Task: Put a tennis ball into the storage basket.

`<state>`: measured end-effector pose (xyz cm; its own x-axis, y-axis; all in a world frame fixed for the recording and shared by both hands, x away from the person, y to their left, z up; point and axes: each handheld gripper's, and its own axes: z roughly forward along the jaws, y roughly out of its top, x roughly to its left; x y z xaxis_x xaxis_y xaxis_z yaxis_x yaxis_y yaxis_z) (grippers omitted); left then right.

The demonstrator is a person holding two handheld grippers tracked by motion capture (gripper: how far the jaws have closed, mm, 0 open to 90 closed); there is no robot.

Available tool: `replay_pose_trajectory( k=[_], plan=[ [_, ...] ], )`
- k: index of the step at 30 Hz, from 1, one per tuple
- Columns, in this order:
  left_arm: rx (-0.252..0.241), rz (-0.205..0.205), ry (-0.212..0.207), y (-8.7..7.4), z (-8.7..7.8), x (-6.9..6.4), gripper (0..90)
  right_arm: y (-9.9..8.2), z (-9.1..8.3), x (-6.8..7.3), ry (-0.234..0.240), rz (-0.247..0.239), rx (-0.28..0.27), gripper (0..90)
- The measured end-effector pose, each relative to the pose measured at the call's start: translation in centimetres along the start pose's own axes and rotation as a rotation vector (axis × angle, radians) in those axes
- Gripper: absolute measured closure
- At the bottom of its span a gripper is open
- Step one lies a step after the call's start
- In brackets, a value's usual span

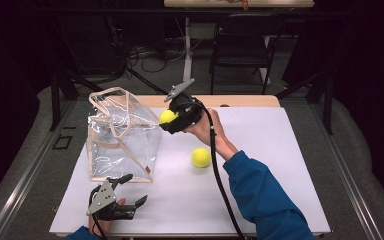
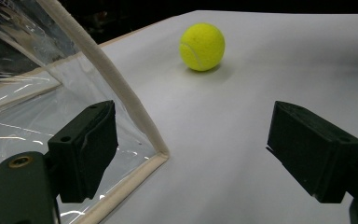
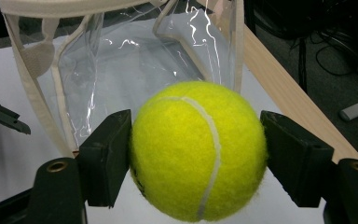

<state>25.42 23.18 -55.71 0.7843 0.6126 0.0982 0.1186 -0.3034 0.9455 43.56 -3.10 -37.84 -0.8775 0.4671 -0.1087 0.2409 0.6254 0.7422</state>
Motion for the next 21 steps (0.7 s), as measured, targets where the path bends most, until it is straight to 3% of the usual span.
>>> replay_pose_trajectory(
  k=[21],
  plan=[
    [-0.001,0.001,-0.002,0.0,0.0,0.0,15.8,1.7,0.4,0.2,-0.014,-0.014,-0.049,27.0]
  ],
)
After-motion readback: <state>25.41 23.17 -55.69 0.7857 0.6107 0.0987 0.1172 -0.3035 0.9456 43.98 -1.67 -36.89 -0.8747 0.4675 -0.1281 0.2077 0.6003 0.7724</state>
